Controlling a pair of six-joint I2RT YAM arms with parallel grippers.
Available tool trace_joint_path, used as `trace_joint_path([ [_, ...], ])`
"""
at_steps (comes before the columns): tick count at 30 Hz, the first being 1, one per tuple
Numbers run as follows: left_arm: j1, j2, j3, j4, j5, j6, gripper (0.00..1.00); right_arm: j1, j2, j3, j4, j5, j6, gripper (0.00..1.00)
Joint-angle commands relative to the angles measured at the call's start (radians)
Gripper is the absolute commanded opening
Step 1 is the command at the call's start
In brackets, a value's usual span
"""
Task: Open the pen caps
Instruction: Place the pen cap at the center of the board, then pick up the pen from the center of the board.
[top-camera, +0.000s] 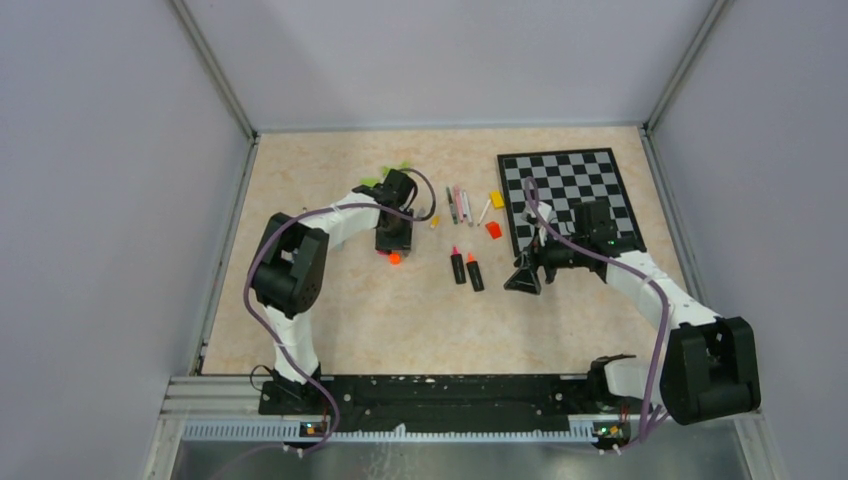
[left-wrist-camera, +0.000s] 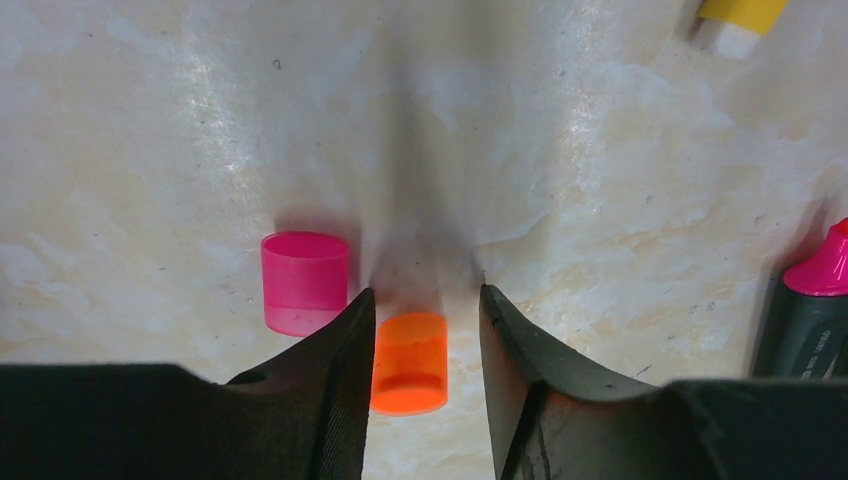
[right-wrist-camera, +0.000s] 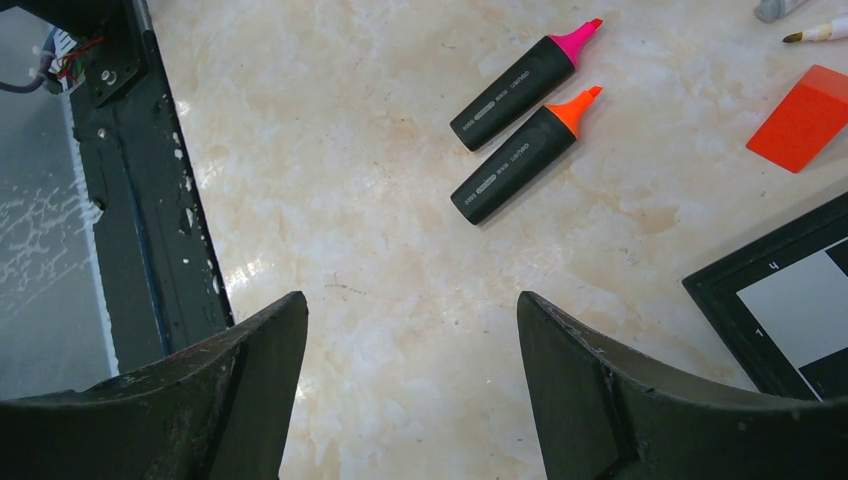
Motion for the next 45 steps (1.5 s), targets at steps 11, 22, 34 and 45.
trace_joint_path([
  [11, 0.003, -0.28, -0.031, 0.038, 0.098, 0.082, 0.56, -0.045, -0.045, -0.008, -0.017, -0.089, -0.06, 0.74],
  [22, 0.031, -0.761, -0.424, 0.323, -0.075, 0.186, 0.8, -0.071, -0.073, -0.013, -0.034, -0.132, -0.095, 0.74],
  [34, 0.209, -0.716, -0.498, 0.416, -0.073, 0.281, 0.99, -0.1, -0.136, -0.053, 0.001, -0.184, -0.119, 0.74],
  [45, 0.419, -0.376, -0.292, 0.308, 0.16, 0.336, 0.97, -0.114, -0.129, -0.057, 0.004, -0.188, -0.122, 0.75],
])
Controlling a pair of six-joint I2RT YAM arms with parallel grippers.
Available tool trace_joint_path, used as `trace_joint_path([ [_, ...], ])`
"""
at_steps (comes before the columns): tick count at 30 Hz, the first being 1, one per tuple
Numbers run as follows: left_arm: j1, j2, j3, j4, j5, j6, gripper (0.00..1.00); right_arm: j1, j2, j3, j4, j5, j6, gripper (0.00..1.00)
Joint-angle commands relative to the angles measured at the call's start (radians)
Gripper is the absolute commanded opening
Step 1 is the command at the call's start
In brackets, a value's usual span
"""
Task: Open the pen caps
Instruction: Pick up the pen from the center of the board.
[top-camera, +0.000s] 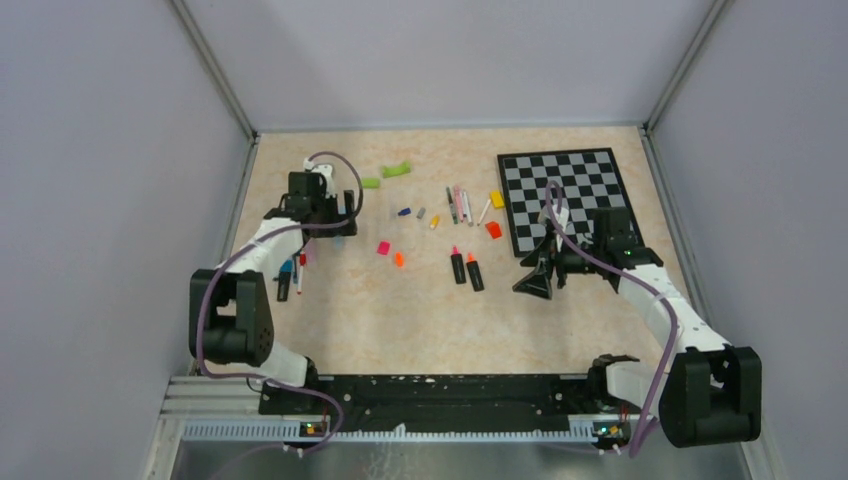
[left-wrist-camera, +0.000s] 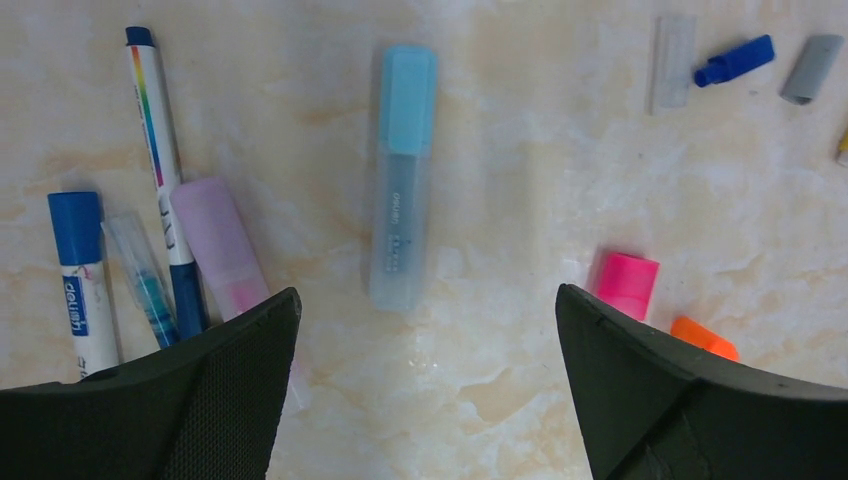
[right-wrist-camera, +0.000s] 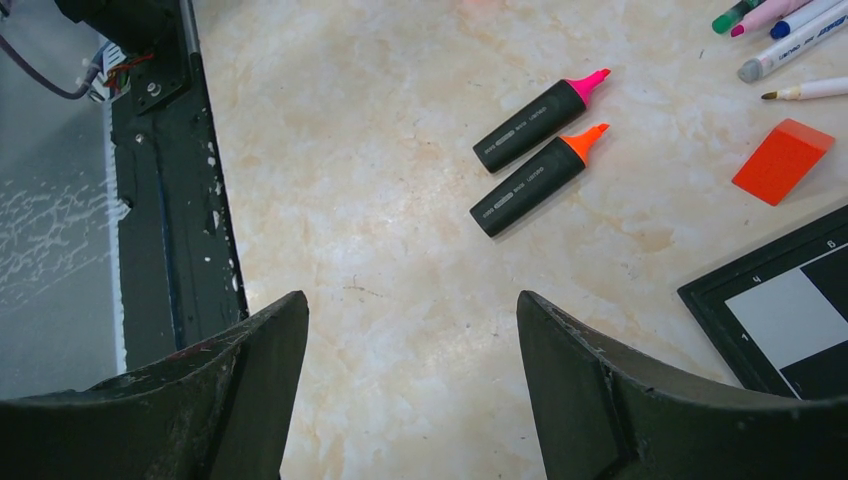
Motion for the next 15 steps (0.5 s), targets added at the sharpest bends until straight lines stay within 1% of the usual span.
trace_joint_path([
  [1, 0.04, 0.085, 0.09, -0.03, 0.057, 0.065, 0.97, -0.013, -0.015, -0.005, 0.034, -0.036, -0.032, 0.75],
  [4, 0.046, 0.169, 0.15, -0.084, 0.058, 0.086, 0.93, -0.014, -0.013, -0.006, 0.034, -0.035, -0.032, 0.75],
  [6, 0.047, 0.21, 0.179, -0.1, 0.068, 0.093, 0.89, -0.016, -0.012, -0.006, 0.036, -0.036, -0.032, 0.75],
  [10, 0.046, 0.26, 0.208, -0.101, 0.066, 0.102, 0.83, -0.019, -0.01, -0.008, 0.037, -0.037, -0.029, 0.75],
  [15, 0.047, 0.309, 0.247, -0.12, 0.041, 0.11, 0.72, -0.022, -0.006, -0.009, 0.039, -0.038, -0.026, 0.75],
])
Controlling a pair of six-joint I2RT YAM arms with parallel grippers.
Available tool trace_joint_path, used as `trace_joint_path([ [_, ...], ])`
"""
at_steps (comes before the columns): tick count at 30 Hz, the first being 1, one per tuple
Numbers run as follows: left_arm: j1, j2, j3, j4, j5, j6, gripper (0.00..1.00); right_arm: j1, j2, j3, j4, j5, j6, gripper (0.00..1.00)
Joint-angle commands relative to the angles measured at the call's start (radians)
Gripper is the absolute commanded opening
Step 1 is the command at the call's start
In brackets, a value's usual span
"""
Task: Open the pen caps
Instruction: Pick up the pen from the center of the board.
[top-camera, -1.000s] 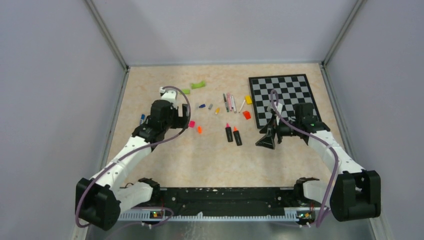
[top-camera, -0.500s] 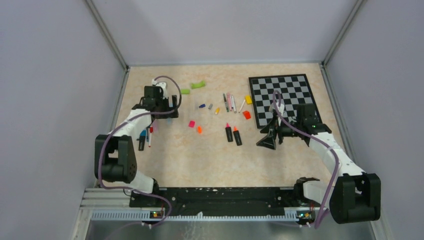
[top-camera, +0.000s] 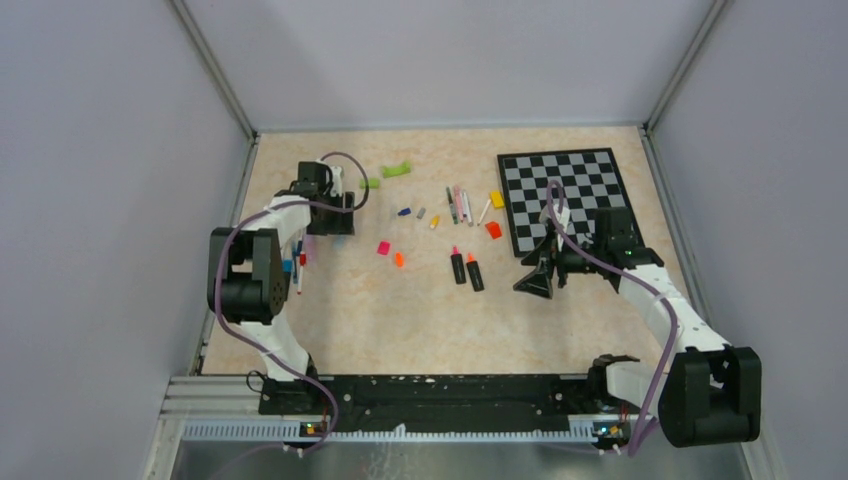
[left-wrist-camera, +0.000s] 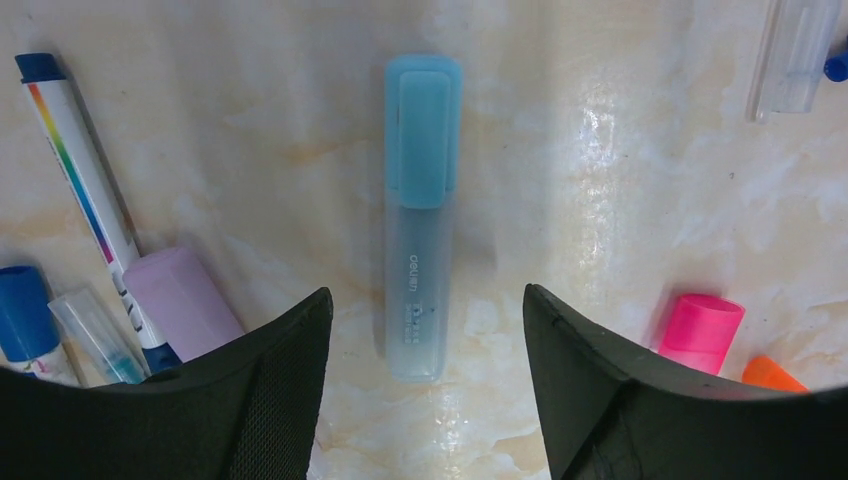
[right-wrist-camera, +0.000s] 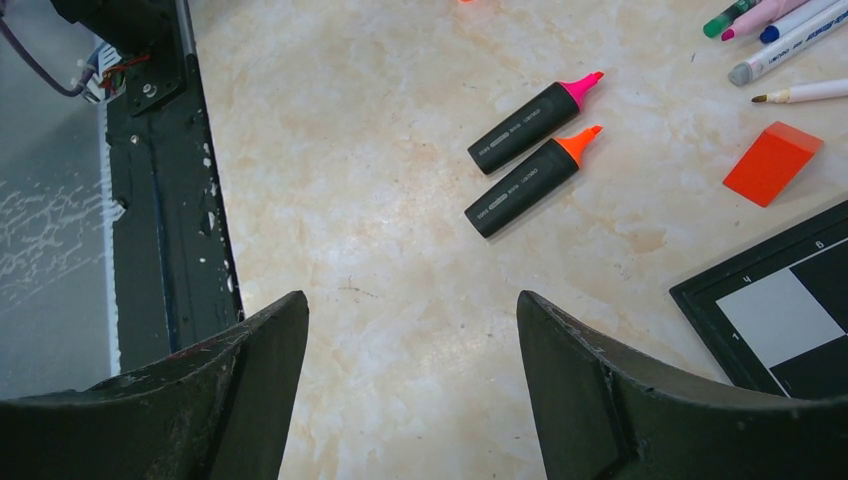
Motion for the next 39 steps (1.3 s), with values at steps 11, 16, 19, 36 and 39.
trace_joint_path([
  [11, 0.002, 0.09, 0.093, -0.025, 0.012, 0.024, 0.56, -0.014, -0.008, -0.008, 0.028, -0.039, -0.021, 0.75],
  [16, 0.002, 0.105, 0.092, -0.029, 0.001, 0.024, 0.42, -0.014, -0.009, -0.008, 0.027, -0.038, -0.024, 0.75],
  [19, 0.002, 0.109, 0.087, -0.026, -0.005, 0.024, 0.39, -0.014, -0.009, -0.007, 0.026, -0.04, -0.025, 0.75],
  [36, 0.002, -0.038, 0.019, 0.017, -0.013, 0.001, 0.02, -0.021, -0.014, -0.009, 0.02, -0.053, -0.028, 0.75],
  [39, 0.002, -0.121, -0.023, 0.046, 0.006, -0.021, 0.0, -0.023, -0.014, -0.009, 0.021, -0.056, -0.028, 0.75],
])
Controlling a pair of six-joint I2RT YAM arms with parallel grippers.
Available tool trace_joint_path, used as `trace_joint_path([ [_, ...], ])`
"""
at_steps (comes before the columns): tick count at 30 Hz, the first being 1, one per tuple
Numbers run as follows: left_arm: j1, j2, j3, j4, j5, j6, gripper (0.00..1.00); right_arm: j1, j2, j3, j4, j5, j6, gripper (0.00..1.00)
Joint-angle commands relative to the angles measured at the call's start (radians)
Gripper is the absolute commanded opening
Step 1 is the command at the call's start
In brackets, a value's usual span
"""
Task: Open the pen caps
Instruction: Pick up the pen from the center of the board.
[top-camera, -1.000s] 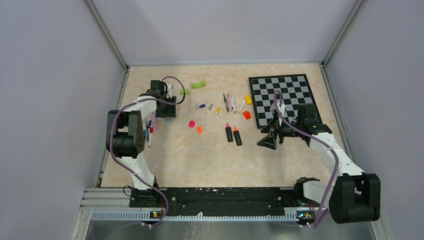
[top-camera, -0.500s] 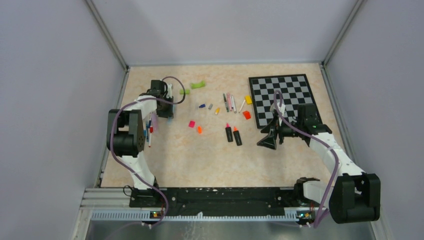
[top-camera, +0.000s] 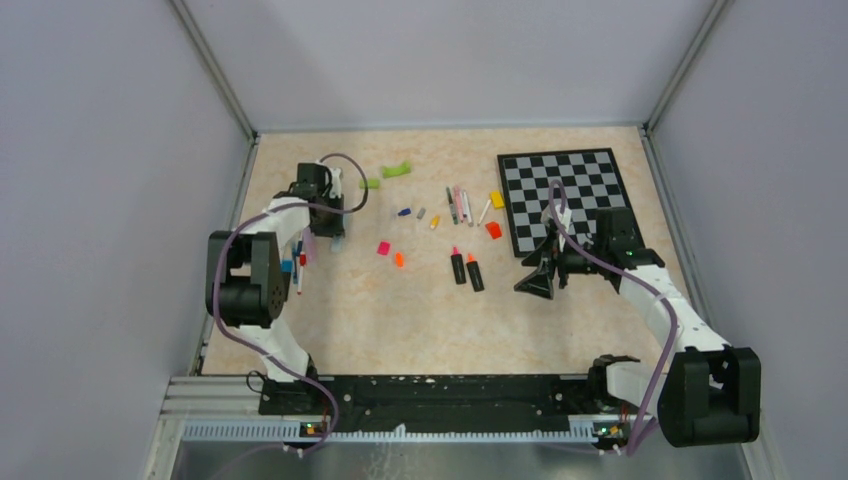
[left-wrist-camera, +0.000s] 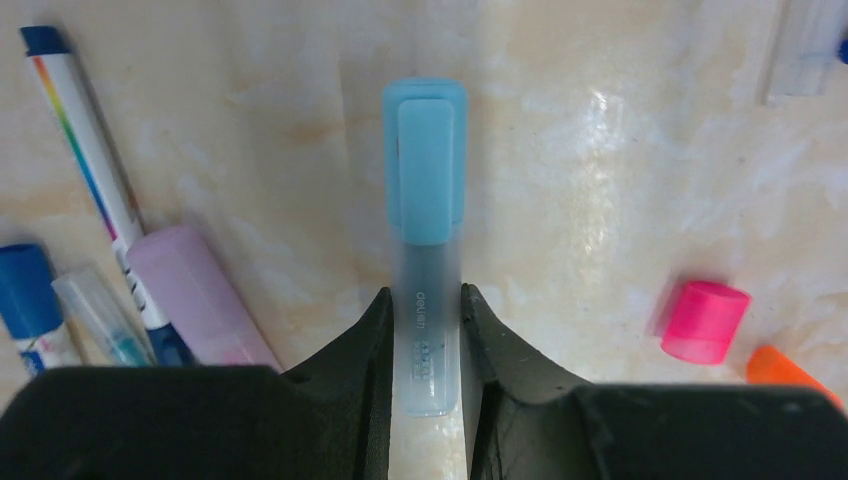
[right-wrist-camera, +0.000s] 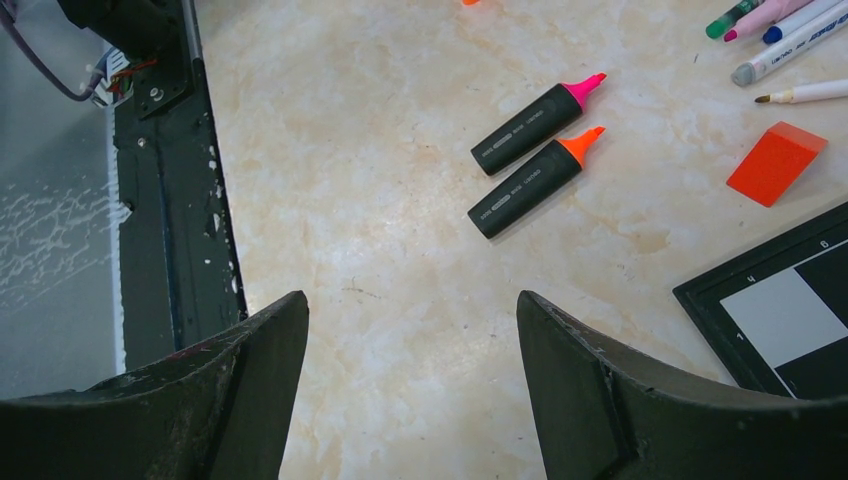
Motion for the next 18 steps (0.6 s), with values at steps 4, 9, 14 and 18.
trace_joint_path([
  [4, 0.002, -0.236, -0.117, 0.097, 0.079, -0.077, 0.0, -0.01, -0.013, -0.006, 0.021, -0.044, -0.026, 0.75],
  [9, 0.002, -0.369, -0.225, 0.168, 0.227, -0.155, 0.0, -0.011, -0.015, -0.008, 0.018, -0.052, -0.028, 0.74],
  [14, 0.001, -0.55, -0.372, 0.343, 0.44, -0.289, 0.0, -0.01, -0.022, 0.01, -0.02, -0.047, -0.062, 0.74],
  [18, -0.018, -0.698, -0.528, 0.572, 0.572, -0.484, 0.0, -0.01, -0.02, 0.059, -0.117, -0.051, -0.137, 0.74],
])
